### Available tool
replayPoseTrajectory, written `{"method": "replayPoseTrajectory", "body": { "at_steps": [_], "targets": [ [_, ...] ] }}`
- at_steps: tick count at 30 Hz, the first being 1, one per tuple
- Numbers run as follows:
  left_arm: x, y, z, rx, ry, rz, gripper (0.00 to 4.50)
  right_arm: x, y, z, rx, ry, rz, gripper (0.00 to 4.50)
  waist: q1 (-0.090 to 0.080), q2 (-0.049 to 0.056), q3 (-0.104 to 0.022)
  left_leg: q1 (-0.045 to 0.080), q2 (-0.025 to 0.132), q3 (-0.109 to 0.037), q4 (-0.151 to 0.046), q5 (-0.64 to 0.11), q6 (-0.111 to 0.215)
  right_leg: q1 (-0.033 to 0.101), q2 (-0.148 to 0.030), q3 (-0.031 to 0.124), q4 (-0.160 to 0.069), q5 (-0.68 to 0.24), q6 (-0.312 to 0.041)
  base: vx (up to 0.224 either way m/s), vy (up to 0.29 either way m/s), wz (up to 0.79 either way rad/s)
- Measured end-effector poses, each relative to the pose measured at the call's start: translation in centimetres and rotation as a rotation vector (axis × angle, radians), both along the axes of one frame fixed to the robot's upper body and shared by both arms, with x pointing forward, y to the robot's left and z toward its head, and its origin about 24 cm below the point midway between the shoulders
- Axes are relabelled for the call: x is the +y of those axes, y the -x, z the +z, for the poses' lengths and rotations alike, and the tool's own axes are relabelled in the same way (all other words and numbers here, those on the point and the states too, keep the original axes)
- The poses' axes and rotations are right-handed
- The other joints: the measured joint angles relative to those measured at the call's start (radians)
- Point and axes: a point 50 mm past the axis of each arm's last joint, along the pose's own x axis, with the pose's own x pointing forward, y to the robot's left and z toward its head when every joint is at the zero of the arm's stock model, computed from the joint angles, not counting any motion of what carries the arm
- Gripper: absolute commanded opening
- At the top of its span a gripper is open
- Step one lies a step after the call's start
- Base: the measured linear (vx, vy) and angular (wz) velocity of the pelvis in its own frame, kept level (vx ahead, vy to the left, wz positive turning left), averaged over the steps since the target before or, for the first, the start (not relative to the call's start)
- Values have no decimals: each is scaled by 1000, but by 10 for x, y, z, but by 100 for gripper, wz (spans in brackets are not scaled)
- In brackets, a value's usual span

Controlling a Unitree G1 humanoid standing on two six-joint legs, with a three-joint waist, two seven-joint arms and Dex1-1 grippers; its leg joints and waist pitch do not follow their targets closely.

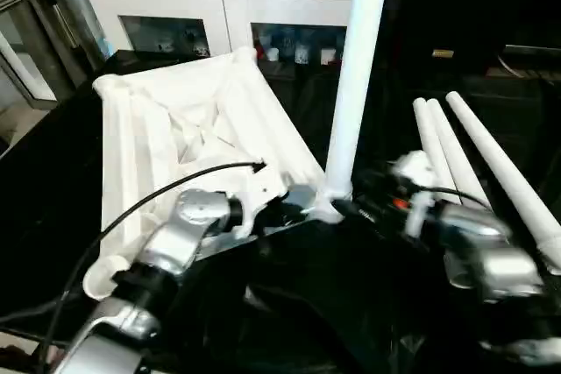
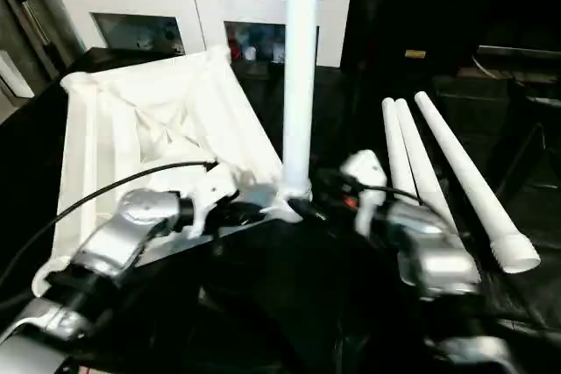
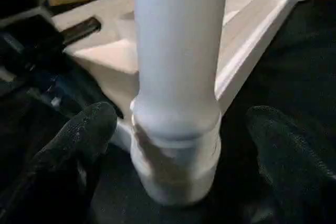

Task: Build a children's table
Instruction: Insert table leg to table base

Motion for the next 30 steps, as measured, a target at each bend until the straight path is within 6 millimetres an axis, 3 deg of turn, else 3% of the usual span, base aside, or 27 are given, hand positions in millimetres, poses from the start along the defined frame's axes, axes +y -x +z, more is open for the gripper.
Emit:
{"method": "replayPoseTrajectory", "body": {
  "at_steps": [6,15,21,22,30],
  "targets": [
    [7,5,1,12,-19,-53,0,-5,4,2,36,70,85,441,4,-2,1,0,0,0,1,0,0,1,0,0,0,0,0,0,0,0],
    [1,8,2,11,-21,-86,0,14,-9,8,-2,125,130,441,20,-10,4,0,1,0,4,0,0,1,0,0,2,0,0,0,0,0],
    [1,9,3,12,-22,-87,0,23,-8,0,35,125,164,441,21,-12,5,0,1,0,4,0,0,1,0,0,2,0,0,0,0,0],
    [2,9,3,12,-24,-86,0,23,-9,-1,38,127,164,415,21,-12,5,0,1,0,5,0,0,1,0,0,3,0,0,0,0,0],
    [2,9,3,14,-29,-88,0,26,-12,-2,41,123,171,364,21,-14,6,1,1,0,9,0,0,1,0,0,8,0,0,0,0,0]
  ]
}}
